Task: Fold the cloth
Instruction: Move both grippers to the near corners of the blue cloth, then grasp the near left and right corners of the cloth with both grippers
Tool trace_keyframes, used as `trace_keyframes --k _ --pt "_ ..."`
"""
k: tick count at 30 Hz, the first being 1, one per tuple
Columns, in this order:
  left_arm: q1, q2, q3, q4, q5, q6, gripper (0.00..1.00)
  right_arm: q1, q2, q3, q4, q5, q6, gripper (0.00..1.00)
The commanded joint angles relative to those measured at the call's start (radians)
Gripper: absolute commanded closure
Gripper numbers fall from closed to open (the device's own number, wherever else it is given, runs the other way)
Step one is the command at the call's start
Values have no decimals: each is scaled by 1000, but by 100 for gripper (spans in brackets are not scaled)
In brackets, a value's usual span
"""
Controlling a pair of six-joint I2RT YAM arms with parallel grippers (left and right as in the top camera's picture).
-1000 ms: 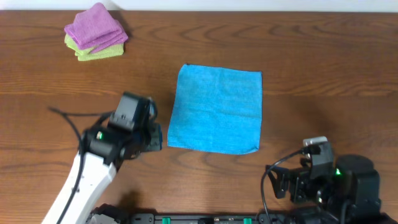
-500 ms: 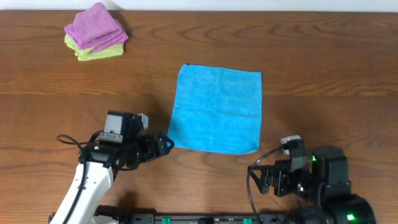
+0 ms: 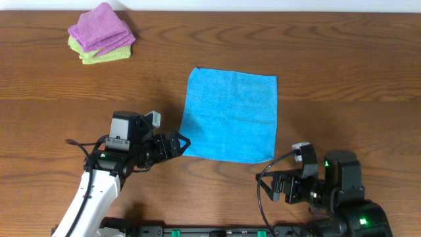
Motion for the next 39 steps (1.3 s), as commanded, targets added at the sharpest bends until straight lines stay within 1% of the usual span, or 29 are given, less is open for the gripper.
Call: trace_keyframes --k 1,5,8,10,11,14,16,17,19,22,25,28,30,31,32,33,34,39 --pt "6 4 1 -6 13 -22 5 -2 4 -5 36 -60 81 1" --pt "6 24 0 -42 -60 -25 4 -2 5 -14 46 12 76 1" --pt "6 81 -1 -29 -48 -31 2 -2 21 -37 61 19 77 1" --pt "6 142 -1 16 -7 -31 0 -2 50 -53 86 25 77 1" --pt "6 172 -1 45 18 -31 5 -3 71 -59 103 27 77 1" --pt "6 241 -1 104 57 -35 7 -9 145 -70 145 28 77 5" --pt "6 267 -1 112 55 -41 7 -23 208 -75 175 27 77 7" --pt "6 275 -1 114 55 -41 7 -32 237 -77 187 27 77 9" --pt "7 286 -1 114 55 -41 7 -70 324 -84 229 10 75 11" --pt "8 294 -1 114 52 -41 6 -129 432 -87 280 -45 47 18" --pt "8 313 -1 120 51 -46 6 -171 528 -87 317 -106 31 18" --pt "8 338 -1 147 52 -58 6 -180 602 -87 322 -105 28 18" --pt "8 349 -1 165 52 -65 6 -180 628 -87 331 -105 28 22" --pt "8 355 -1 172 52 -72 6 -180 637 -87 339 -105 29 22" --pt "8 366 -1 184 53 -80 6 -180 646 -87 349 -105 29 25" --pt "8 376 -1 193 56 -86 6 -180 653 -87 360 -105 29 31" --pt "8 386 -1 202 64 -86 6 -180 658 -87 367 -105 29 33" --pt "8 431 -1 227 78 -87 7 -181 665 -87 373 -63 30 29"
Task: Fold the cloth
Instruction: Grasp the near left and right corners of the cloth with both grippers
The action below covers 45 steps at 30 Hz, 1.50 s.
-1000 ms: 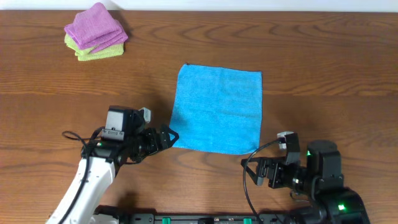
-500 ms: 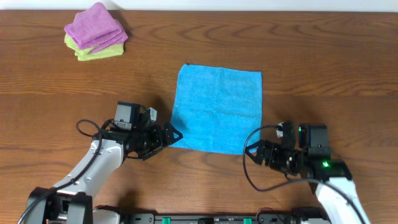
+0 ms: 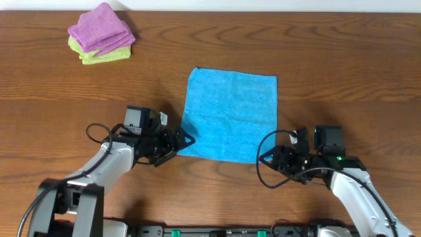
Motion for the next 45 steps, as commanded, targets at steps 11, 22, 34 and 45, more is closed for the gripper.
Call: trace_keyframes --k 11,22,34,45 --pt "3 42 -2 3 8 -28 15 -6 25 -12 7 109 18 34" --pt "3 47 -2 -37 -22 -28 28 -6 165 -18 116 94 81 15" --pt "4 116 -2 -2 -28 -28 30 -4 166 -18 118 17 103 1" --pt "4 116 -2 8 -47 -31 48 -4 166 -18 126 125 103 38"
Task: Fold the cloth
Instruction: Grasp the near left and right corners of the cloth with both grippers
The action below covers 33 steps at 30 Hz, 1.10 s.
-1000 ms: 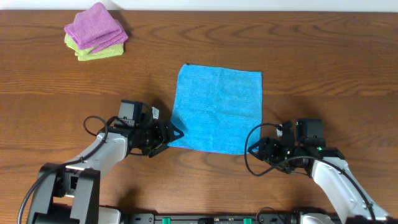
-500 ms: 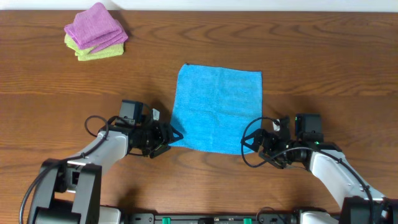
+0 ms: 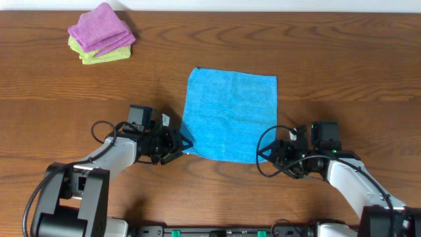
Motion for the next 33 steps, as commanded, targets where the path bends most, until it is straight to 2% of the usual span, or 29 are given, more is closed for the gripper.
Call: trace_keyframes --k 1,3,4,5,6,8,11,12,22,33 --pt "2 30 -18 -6 -85 2 52 0 16 -21 -6 111 8 45" --pt "2 30 -18 -5 -85 2 60 0 16 -21 -6 137 9 62" --pt "2 30 -18 -3 -85 2 68 0 16 -21 -6 159 17 71" --pt "2 30 -18 -3 -85 2 73 0 16 -21 -6 183 39 76" --pt "2 30 -18 -3 -85 2 76 0 16 -21 -4 199 52 76" --pt "2 30 -18 -3 -84 2 77 0 16 -21 6 211 56 72" --pt "2 30 -18 -3 -84 2 77 0 16 -21 13 210 57 46" --pt "2 30 -18 -3 -83 2 77 0 16 -21 13 209 57 45" --pt "2 30 -18 19 -81 -21 70 0 16 -21 48 141 98 41" --pt "2 30 -18 79 -110 -21 64 1 26 -21 84 84 98 45"
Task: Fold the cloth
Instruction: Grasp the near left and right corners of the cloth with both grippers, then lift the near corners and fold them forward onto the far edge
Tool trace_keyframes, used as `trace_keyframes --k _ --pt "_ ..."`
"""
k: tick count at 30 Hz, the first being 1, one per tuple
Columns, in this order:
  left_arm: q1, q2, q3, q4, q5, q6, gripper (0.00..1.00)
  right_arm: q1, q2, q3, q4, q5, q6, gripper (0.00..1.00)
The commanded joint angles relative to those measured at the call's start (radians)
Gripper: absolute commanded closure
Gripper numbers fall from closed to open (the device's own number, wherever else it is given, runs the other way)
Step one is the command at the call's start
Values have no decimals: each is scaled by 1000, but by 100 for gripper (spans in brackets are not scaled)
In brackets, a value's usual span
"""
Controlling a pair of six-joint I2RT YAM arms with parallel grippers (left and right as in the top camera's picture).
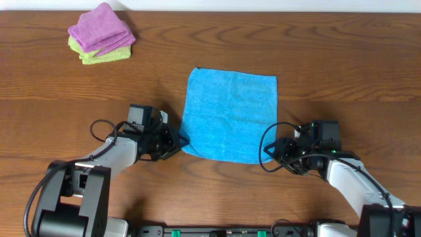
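Observation:
A blue cloth (pixel 230 115) lies spread flat in the middle of the wooden table, in the overhead view. My left gripper (pixel 179 140) is low at its near-left corner, fingers closed in on the edge. At the near-right corner sits my right gripper (pixel 269 150), also pinched on the cloth, and that corner is drawn slightly inward. The cloth's near edge is a little uneven between the two grippers. The fingertips are small and partly hidden by the wrists.
A stack of folded cloths, purple (pixel 100 27) on top of green (pixel 105 55), sits at the far left of the table (pixel 342 59). Black cables loop beside both wrists near the front edge.
Both grippers have moved slightly inward onto the cloth's near corners and have shut. The near-right corner has pulled in a little. The rest of the cloth has not moved.
At first both arms were back near the front edge, grippers short of the flat cloth. Then they had reached forward to its near corners. Then they stood open at those corners, and now each is shut on a corner.

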Motion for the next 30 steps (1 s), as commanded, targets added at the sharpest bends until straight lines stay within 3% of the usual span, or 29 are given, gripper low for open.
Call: trace_keyframes --k 1,8,12,15,17,30 --pt "2 17 -13 -1 -55 0 64 -1 23 -18 5 3 13 46" --pt "-2 17 -13 -2 -51 -1 66 0 86 -18 33 -31 14 53" --pt "-8 17 -13 -1 -51 -4 73 15 118 -18 55 -31 21 71" --pt "-8 17 -13 1 -51 -4 92 26 124 -18 67 -30 21 91" --pt "-8 17 -13 5 -46 -4 94 25 124 -18 72 -30 21 98" --pt "-8 16 67 108 111 -22 94 24 65 38 39 -106 8 98"
